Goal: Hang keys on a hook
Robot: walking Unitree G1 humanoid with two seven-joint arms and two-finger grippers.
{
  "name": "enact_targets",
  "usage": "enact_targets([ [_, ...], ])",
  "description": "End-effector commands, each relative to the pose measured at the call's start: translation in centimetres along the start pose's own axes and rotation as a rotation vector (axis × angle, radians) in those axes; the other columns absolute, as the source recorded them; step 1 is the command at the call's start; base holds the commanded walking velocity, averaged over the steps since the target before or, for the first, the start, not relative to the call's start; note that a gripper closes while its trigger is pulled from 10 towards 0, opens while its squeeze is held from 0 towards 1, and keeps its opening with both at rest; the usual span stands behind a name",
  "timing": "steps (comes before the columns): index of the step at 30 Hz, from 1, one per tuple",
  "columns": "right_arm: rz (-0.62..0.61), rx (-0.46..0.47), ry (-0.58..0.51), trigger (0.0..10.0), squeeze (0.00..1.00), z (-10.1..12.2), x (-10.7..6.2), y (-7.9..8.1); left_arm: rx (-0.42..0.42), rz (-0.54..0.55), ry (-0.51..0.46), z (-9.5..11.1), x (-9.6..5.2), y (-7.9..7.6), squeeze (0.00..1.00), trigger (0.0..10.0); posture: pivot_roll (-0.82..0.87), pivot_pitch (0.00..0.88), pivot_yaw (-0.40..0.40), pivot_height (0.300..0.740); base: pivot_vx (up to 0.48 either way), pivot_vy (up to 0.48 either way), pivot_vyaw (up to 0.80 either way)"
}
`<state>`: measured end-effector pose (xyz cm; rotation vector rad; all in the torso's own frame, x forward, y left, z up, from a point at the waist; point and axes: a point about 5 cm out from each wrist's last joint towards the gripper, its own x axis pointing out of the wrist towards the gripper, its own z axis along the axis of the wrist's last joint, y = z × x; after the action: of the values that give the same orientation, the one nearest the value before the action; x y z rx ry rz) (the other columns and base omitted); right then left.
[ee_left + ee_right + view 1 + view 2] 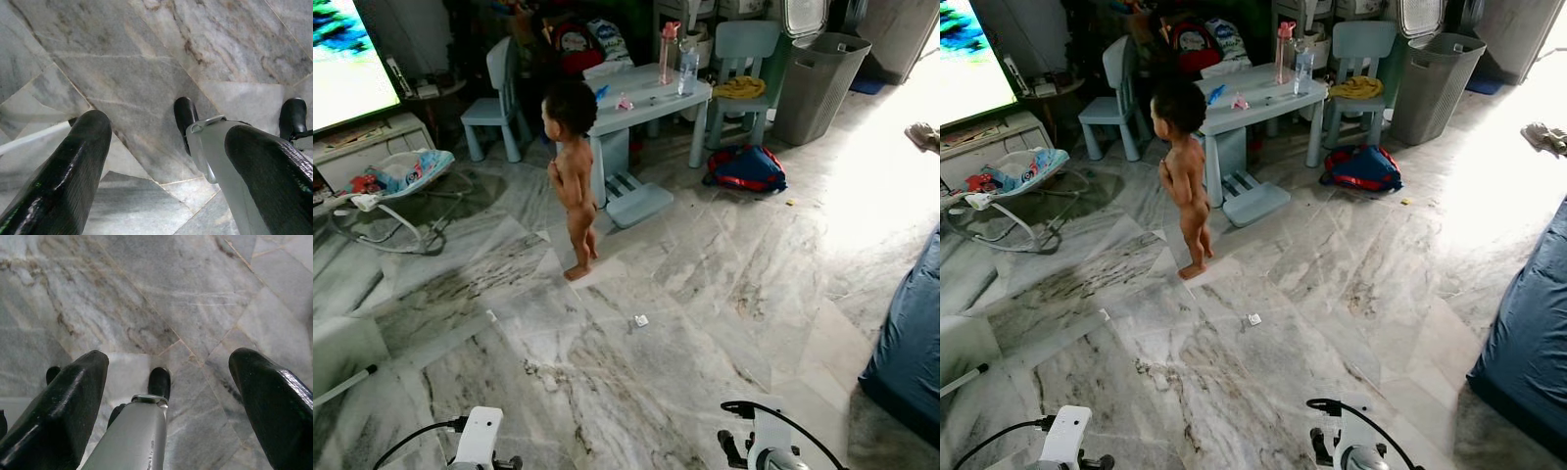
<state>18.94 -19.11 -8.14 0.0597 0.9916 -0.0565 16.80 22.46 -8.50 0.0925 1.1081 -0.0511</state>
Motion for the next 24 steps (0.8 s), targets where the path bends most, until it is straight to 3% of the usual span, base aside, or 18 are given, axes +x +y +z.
enact_targets([
  [1, 0.007, 0.002, 0.013, 10.0, 0.00, 0.13, 0.02, -0.13, 0.030, 0.016, 0.005, -0.14, -0.18, 0.79, 0.00, 10.0, -0.04, 0.000, 0.019, 0.740, 0.000, 0.000, 0.00],
  [24, -0.016, -0.013, 0.000, 10.0, 0.00, 0.38, 0.06, 0.00, 0.046, 0.020, 0.008, -0.20, -0.26, 1.10, 0.00, 10.0, -0.04, 0.000, 0.025, 0.740, 0.000, 0.000, 0.00],
])
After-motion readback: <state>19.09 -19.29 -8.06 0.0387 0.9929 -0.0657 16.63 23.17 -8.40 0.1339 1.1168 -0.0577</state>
